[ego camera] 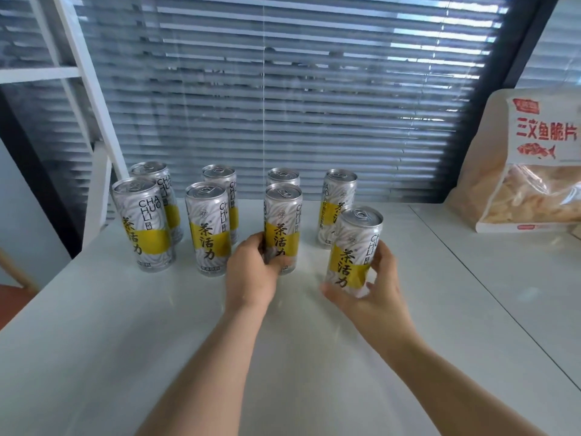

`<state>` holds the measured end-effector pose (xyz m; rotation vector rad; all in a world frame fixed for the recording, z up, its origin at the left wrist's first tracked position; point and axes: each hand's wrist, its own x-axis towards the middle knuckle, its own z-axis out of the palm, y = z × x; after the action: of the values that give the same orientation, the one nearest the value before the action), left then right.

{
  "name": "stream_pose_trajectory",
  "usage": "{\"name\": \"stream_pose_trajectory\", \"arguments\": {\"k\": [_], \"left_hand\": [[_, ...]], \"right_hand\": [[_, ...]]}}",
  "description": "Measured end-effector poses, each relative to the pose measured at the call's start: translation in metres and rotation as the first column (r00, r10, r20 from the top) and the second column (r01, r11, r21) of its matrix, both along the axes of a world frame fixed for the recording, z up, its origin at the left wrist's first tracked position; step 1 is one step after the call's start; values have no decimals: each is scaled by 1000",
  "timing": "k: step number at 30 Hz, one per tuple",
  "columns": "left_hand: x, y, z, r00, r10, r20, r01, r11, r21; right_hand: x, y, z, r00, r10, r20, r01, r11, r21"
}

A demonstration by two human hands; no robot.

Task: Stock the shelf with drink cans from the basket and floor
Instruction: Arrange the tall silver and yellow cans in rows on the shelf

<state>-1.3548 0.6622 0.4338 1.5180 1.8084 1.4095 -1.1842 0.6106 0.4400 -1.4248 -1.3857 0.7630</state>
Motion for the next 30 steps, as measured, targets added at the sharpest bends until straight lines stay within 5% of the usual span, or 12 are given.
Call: {"name": "stream_pose_trajectory", "arguments": {"k": [3, 30], "left_hand": [[1, 0, 0, 1000, 5, 1, -5, 1000, 17], [0, 1, -2, 1000, -1, -14, 1, 1000, 15]], "right_hand": [[-5, 5, 2, 993, -119, 25, 118, 993, 27], [-9, 52, 5, 987, -150, -52, 150, 989, 3]]}}
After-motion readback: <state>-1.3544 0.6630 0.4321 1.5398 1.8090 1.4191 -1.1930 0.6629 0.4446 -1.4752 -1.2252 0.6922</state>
